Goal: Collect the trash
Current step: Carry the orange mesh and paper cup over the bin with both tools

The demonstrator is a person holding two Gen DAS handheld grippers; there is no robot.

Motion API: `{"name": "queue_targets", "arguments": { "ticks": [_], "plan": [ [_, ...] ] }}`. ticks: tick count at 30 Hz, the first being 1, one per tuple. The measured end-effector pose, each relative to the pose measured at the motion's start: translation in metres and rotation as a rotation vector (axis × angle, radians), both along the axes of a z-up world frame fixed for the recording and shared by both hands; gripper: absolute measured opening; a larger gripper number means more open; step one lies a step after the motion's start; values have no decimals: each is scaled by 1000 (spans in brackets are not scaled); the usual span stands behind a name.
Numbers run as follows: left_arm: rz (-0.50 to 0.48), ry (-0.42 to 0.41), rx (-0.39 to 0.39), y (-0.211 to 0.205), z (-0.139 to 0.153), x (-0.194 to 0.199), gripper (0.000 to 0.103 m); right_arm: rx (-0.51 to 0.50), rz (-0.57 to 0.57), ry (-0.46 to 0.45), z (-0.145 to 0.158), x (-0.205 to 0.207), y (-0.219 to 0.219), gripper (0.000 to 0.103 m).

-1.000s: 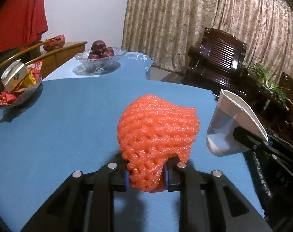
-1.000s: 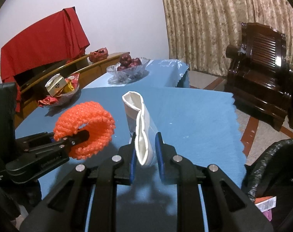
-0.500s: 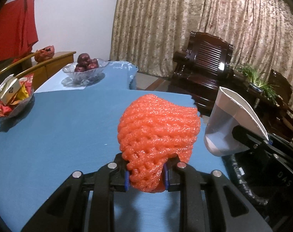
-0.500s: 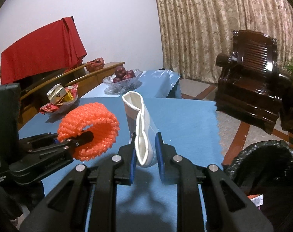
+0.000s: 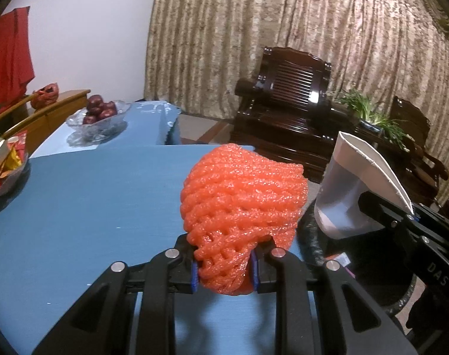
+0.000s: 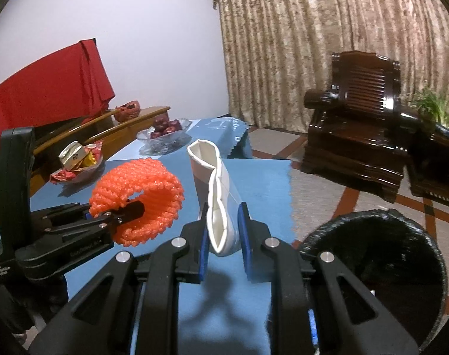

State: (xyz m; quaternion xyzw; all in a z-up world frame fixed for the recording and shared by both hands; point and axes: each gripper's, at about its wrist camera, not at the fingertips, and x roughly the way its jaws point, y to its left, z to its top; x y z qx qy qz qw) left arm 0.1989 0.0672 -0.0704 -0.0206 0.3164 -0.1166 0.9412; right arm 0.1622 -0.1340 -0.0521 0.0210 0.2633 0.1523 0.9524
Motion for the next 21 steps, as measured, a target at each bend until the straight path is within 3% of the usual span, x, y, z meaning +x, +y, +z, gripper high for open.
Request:
{"name": "queue_targets", "arguments": {
  "ticks": [21],
  "plan": [
    [-206, 8, -10, -127, -8, -8, 25, -39, -228, 12, -12, -41, -121, 17]
  ]
}}
